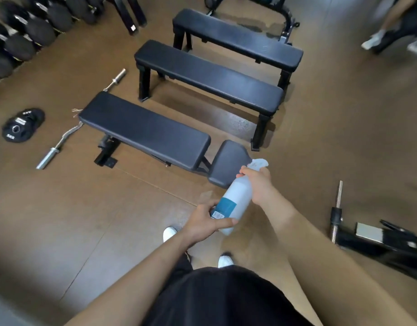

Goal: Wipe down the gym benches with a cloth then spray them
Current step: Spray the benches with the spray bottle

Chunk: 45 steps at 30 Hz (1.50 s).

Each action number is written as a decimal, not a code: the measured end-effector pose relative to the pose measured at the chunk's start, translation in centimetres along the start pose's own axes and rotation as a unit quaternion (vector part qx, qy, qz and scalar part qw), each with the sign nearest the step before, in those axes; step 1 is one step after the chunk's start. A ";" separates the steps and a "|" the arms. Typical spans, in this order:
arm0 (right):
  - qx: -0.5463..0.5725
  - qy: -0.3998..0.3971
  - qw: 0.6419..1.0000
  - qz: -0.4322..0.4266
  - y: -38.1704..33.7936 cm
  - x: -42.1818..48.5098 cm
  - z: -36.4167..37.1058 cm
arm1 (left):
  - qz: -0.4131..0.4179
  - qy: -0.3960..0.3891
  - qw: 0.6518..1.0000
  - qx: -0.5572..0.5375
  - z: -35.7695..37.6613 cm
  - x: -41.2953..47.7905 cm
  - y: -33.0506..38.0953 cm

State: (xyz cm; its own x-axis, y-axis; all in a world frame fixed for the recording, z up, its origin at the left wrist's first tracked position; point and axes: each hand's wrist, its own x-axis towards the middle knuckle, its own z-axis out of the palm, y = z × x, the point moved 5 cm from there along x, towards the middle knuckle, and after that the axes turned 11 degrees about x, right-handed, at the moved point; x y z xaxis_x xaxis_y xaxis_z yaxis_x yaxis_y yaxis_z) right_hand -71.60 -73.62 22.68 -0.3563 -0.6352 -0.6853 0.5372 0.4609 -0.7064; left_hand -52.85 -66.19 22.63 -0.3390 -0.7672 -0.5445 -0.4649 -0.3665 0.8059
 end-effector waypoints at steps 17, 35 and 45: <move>-0.146 -0.027 0.988 -0.049 2.5 2.6 20.7 | -0.016 -0.006 0.998 -0.053 -16.9 4.0 -4.5; -0.298 -0.197 0.933 -0.057 4.9 10.3 53.1 | -0.108 0.114 0.985 -0.070 -42.0 13.5 -6.1; -0.366 -0.282 0.886 -0.037 6.0 12.5 66.5 | -0.163 0.208 0.962 -0.062 -52.1 16.8 -7.3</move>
State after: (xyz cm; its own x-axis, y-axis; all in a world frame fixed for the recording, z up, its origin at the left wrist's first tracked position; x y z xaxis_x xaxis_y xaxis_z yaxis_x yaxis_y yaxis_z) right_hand -21.96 -120.05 21.70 0.1800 -0.7941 -0.5805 -0.1856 0.5521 -0.8128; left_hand -12.58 -103.81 19.72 0.1770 -0.7362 -0.6533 -0.3809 -0.6632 0.6442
